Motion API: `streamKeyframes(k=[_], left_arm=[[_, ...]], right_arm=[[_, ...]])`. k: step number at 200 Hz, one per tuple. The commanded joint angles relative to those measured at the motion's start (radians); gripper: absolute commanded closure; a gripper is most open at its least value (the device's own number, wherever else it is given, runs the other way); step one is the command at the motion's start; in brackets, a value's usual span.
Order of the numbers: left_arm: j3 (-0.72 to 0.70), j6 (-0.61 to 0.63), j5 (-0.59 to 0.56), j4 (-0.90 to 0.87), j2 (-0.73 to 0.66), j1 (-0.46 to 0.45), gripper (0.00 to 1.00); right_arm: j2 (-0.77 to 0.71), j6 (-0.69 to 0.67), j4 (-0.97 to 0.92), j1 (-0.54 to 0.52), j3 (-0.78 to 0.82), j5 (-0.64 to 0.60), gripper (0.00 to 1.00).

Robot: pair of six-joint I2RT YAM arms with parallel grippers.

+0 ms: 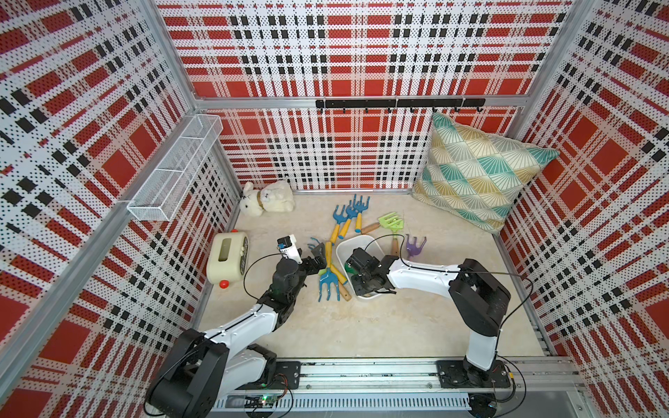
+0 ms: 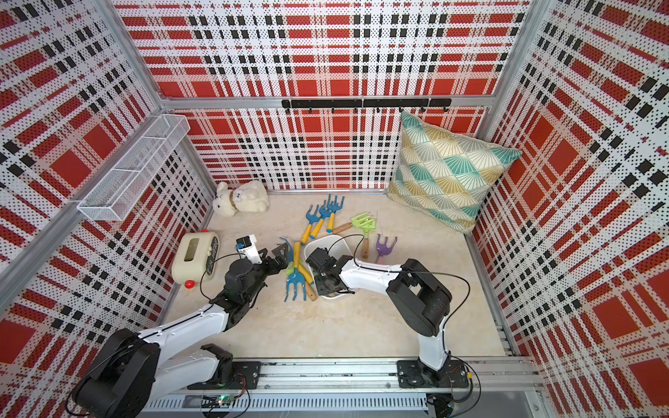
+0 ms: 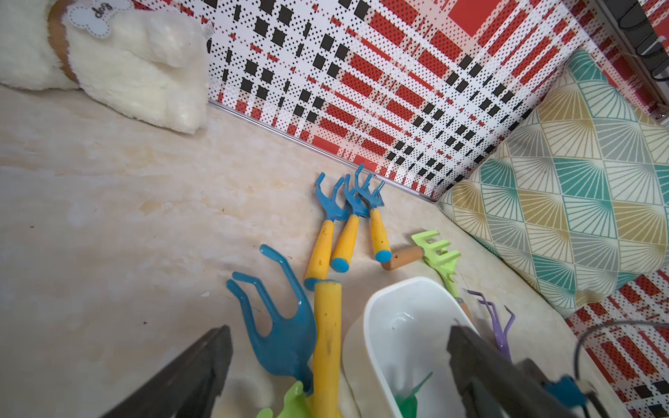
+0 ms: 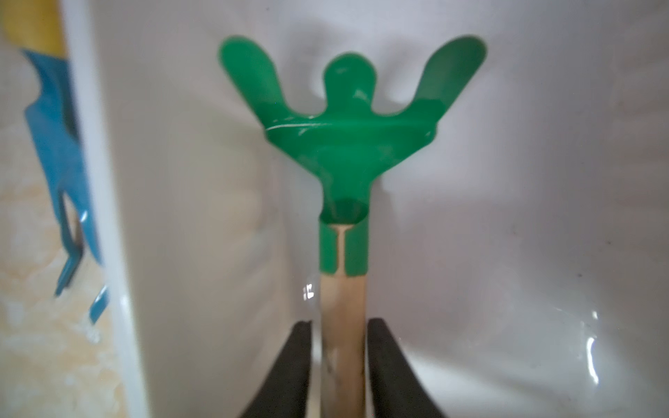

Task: Put the rake into the storage box
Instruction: Move the storage box to the center of the board, then pick up the rake at the center of the board.

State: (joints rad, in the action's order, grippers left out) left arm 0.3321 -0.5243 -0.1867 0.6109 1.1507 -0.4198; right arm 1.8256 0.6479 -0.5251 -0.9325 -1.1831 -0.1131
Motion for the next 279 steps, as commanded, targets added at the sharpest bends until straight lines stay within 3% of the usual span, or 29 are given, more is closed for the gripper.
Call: streamKeyframes(k=[1, 42, 105, 166, 233, 279], left_arm=[[0.010, 0.027, -0.032, 0.000, -0.029, -0.006, 0.00], [0.010, 0.032, -0.042, 0.000, -0.040, -0.011, 0.00], [0.019, 0.040, -0.043, -0.003, -0.031, -0.025, 0.00], [0.019, 0.049, -0.059, -0.012, -0.042, -0.026, 0.00], [0.019, 0.052, -0.063, -0.019, -0.052, -0.026, 0.00], [0.021, 0.050, -0.060, -0.019, -0.052, -0.028, 0.00]], right_arm=[[-0.127, 0.071, -0.024, -0.013, 0.034, -0.033, 0.46], [-0.285, 0.062, -0.107, 0.011, 0.010, -0.166, 0.26], [-0.386, -0.016, -0.113, 0.291, 0.071, -0.242, 0.26], [-0.191, -0.062, -0.020, 0.452, 0.095, -0.202, 0.29], [0.019, -0.054, 0.075, 0.497, 0.098, -0.142, 0.35], [0.065, -0.041, 0.114, 0.506, 0.127, -0.123, 0.44]])
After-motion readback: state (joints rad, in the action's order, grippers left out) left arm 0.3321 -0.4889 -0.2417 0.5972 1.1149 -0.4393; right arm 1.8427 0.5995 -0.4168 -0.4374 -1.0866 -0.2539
